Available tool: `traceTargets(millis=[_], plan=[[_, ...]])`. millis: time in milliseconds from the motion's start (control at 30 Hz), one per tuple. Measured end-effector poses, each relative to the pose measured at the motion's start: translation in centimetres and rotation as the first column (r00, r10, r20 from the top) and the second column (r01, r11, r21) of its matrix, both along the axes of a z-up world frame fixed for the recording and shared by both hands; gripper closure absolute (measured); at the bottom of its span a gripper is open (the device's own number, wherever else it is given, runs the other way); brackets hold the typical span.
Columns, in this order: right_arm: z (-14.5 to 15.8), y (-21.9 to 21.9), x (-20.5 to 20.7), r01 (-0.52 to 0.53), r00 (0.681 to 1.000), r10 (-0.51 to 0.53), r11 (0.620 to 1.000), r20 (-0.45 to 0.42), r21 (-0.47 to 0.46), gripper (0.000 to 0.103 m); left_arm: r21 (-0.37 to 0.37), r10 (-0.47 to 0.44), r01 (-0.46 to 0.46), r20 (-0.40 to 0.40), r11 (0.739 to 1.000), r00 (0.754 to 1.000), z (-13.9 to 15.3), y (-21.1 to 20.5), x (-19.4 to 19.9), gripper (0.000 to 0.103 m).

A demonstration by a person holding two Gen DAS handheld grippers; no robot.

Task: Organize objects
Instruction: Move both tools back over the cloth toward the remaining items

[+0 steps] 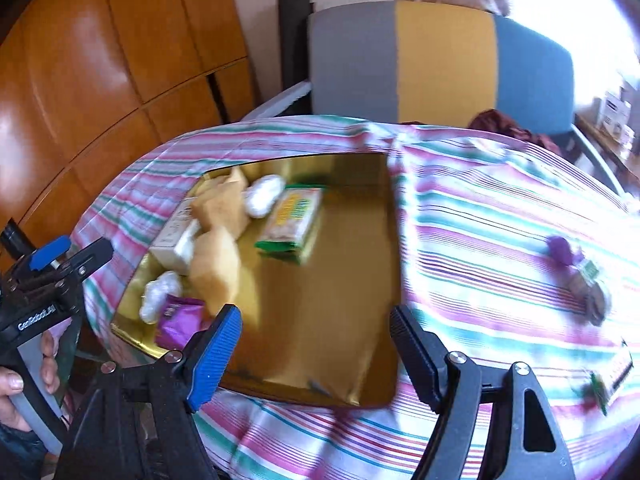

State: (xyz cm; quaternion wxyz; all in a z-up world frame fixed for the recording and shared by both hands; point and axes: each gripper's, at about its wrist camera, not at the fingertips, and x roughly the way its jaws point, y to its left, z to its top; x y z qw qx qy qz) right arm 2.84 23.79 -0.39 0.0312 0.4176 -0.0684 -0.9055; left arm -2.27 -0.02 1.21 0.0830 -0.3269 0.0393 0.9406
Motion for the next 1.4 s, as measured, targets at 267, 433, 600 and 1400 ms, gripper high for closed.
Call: traceTargets(millis=[267, 433, 600, 1400], plan=[[-0.8, 6.7, 2.2, 0.157, 0.987, -0.157, 0.988, 0.038, 0.005, 0.025, -0.021, -0.058, 0.058, 0.025, 0.998, 0.998, -0.4, 2.1, 0.7, 0.0], [-0.4, 11.6, 3.7, 0.281, 0.959, -0.281, 0.96, 0.044, -0.006, 0.025, -0.008, -0.097, 0.097, 0.04, 0.995, 0.995, -0.3, 3.1, 0.7, 0.0], [0.3, 17.4, 5.4, 0.455, 0.89, -0.453, 0.89, 0.056, -0.031, 0.025, 0.023, -0.16, 0.159, 0.02, 0.987, 0.987, 0.9, 4.6, 0.5, 0.0], [-2.2, 32.5, 12.4, 0.756, 0.643, -0.753, 0.595, 0.141, -0.274, 0.025, 0.111, -0.537, 0.526, 0.154, 0.843, 0.829, 3.1, 24.4, -1.1, 0.0]])
